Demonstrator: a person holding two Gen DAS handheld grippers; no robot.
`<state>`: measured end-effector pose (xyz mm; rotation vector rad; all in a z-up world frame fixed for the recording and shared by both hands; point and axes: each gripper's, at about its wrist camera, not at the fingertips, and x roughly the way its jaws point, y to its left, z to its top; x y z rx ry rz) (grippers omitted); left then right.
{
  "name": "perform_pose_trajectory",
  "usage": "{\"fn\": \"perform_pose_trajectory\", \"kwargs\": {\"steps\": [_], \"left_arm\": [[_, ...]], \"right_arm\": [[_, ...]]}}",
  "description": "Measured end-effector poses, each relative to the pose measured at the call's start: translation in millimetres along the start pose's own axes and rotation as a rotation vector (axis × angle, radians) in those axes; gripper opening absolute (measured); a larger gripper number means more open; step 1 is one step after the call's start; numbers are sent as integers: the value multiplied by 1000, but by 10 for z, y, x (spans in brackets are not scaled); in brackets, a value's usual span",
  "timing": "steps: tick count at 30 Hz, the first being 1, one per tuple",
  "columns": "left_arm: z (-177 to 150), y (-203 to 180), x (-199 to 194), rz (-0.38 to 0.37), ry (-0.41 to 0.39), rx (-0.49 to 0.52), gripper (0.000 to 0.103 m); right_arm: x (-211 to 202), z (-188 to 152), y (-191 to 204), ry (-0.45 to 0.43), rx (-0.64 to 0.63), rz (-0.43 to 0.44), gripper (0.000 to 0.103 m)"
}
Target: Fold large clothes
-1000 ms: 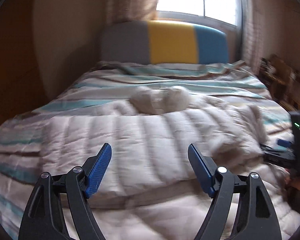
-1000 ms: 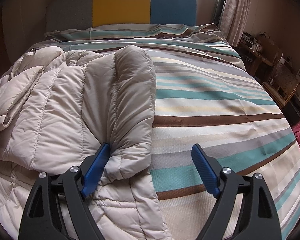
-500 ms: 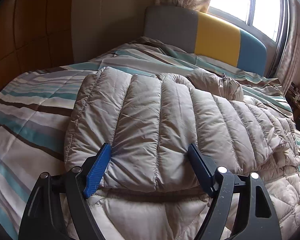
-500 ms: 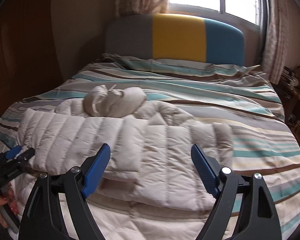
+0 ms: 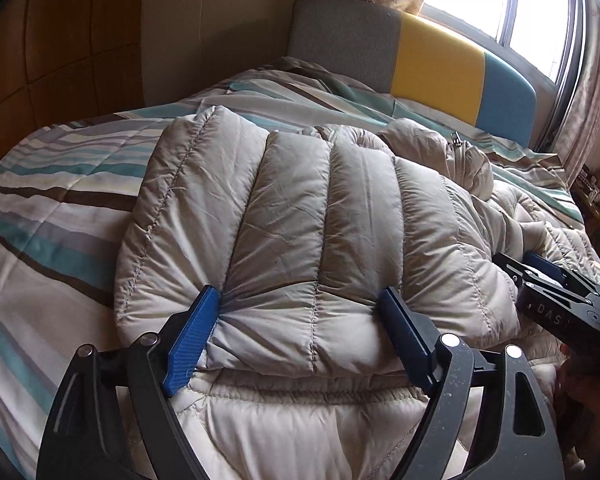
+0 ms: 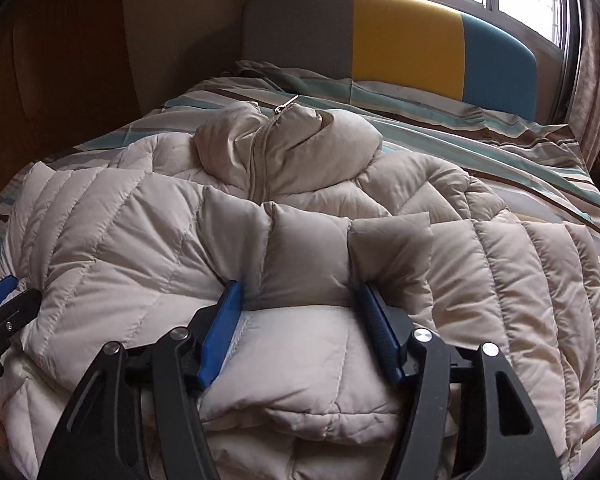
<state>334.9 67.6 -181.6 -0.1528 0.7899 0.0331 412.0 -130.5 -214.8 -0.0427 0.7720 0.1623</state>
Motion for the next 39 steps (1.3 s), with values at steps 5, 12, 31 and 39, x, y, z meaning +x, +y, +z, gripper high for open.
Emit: {"fn": "perform_pose_trajectory", "kwargs": {"steps": [5,12,31,39], "left_arm": [[80,-20,-130,2,-8,5,83],[550,-10,-182,39,-29,-23,83],[522,168,629,79,60,22,60],[525,325,-79,11,-58,-86,97]], "right_arm": [[-1,-33,-32,0,6,5,62],[-9,-41,-9,-3,-1,-5,62],[-9,-29,0,-2,-3,-7,62],[-384,109,-41,-85,40,74,79]]}}
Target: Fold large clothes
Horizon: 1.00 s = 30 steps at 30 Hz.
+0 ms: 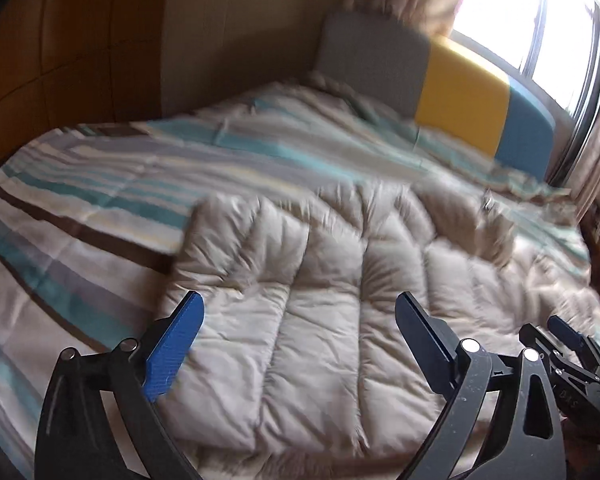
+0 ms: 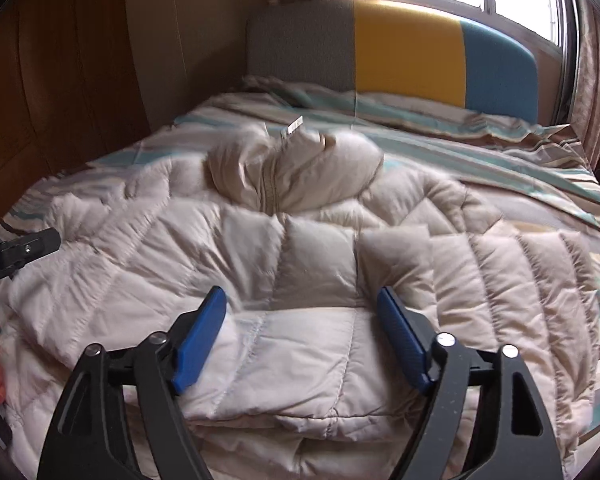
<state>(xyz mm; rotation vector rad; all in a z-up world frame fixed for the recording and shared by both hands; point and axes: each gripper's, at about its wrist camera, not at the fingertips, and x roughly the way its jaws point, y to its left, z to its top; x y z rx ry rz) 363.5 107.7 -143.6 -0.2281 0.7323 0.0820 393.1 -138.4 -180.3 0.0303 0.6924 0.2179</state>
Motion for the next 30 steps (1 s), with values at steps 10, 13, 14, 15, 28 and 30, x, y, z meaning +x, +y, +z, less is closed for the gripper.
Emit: {"fn": "perform_pose_trajectory", "kwargs": {"steps": [10,13,14,15,28,30], "left_arm": [[-88,-22,575,110,128,83,98],[-93,-10,680,110,152,92,100],[-88,-14,725,111,164,99,100],[-82,-13,755,113,171,102,100],[560,121,-111,77,-108,48,100],[618,190,-398,63,-176,24,100]], "right_arm": [[484,78,307,106,-20,69,65],[584,18,322,111,-35,55,66],[601,18,333,114,-42,48,66],[614,15,331,115,-44,46,66],[-745,739,-253,-182,118,-1,79],[-962,733,-418,-160,115,-38,79]]}}
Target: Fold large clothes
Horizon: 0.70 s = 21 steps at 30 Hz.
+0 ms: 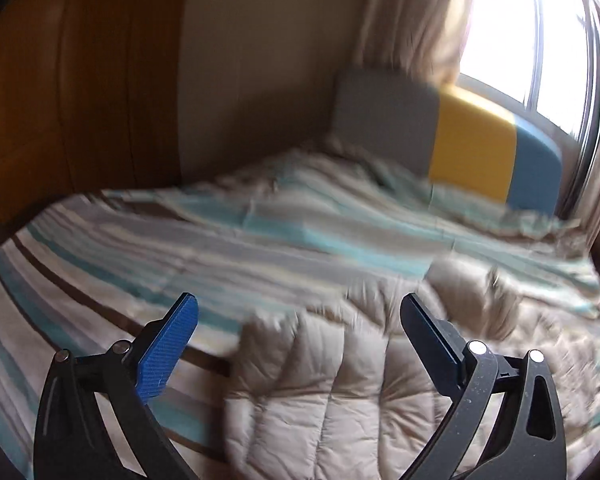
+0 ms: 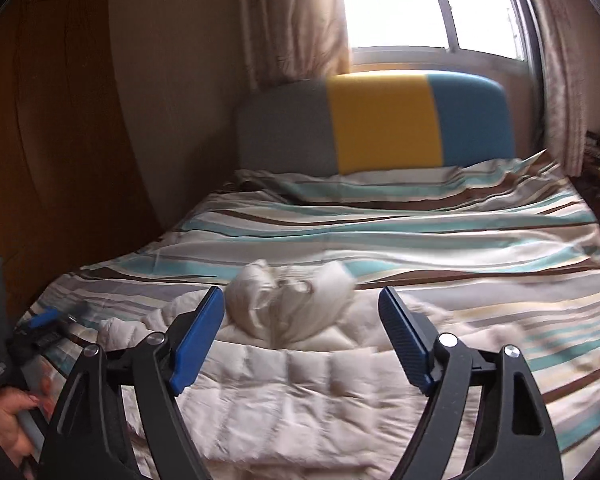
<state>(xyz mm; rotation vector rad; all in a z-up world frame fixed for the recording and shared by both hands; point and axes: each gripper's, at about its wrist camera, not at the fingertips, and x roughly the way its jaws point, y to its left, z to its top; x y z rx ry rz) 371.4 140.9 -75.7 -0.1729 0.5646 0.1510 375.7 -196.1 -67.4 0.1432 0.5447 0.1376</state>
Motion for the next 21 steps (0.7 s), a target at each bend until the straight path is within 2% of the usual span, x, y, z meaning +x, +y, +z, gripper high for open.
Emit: {"fn": "perform_pose_trajectory", "kwargs": {"steps": [4,8,13,17,21], "left_arm": [[-135,94,-342,-19,-18,28,100],[-594,188,-640,-16,29,78,100],[-1254,358,-964,-71,114,91,100],[-1629,485,-1158,-74,159,86,100],[-1886,589,-1327,-93,183,81,100]], "right_arm": [[-361,-222,-420,77,20,-31,79],[-787,-700,-851,148,86,-68,79],[-1399,-1361,-1401,197,230,-93,78],[-1825,-1845,-1615,230,311,-103,79],[-2109,-2162,-1671,230,351,-73,79]]}}
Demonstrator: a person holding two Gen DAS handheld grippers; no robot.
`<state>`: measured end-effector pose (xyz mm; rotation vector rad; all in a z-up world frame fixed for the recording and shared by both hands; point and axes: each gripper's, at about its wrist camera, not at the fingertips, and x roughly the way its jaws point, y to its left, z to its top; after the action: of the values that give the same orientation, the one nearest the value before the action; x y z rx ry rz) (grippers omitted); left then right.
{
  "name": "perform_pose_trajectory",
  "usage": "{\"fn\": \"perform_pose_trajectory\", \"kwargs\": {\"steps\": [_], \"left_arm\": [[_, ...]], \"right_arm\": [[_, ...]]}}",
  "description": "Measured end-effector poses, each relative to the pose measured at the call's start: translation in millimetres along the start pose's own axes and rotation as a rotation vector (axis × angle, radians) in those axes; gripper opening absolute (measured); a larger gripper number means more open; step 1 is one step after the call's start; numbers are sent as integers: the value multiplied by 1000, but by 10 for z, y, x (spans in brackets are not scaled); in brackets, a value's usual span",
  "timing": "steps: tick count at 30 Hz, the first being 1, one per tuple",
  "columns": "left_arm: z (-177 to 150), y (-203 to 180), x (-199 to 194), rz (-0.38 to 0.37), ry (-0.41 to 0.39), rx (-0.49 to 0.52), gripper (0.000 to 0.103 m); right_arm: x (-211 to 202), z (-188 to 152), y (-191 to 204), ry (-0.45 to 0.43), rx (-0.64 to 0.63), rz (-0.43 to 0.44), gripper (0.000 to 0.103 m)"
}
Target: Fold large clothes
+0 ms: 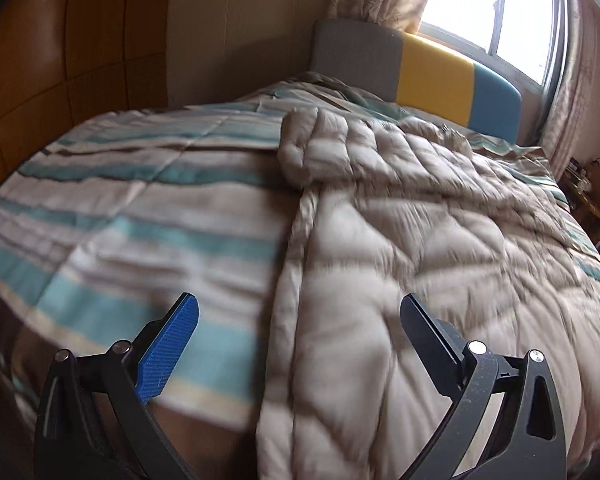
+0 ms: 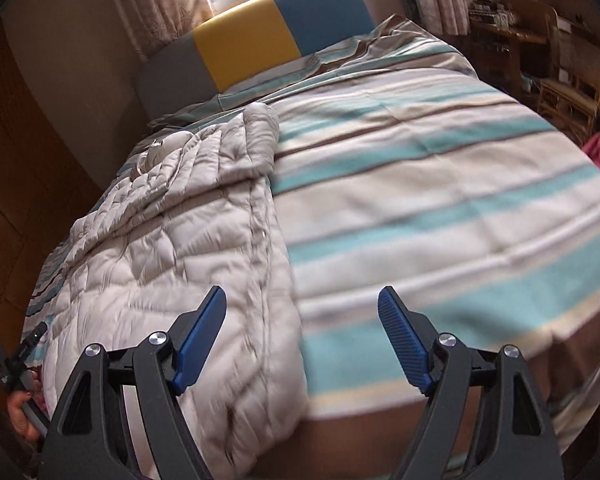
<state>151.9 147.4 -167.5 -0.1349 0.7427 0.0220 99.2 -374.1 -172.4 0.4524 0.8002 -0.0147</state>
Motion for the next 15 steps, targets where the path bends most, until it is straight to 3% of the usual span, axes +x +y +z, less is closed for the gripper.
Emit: {"fn": "perform_pose_trajectory", "kwargs": {"steps": [9,15], "left_arm": [[-398,-11,-352,-108,-26,19,100],[-566,-117,-335,-202,38,-7,97]], "right_arm": [[-80,-495,116,47,-35,107,79],[6,-724,190,74,-56,149,78]]}}
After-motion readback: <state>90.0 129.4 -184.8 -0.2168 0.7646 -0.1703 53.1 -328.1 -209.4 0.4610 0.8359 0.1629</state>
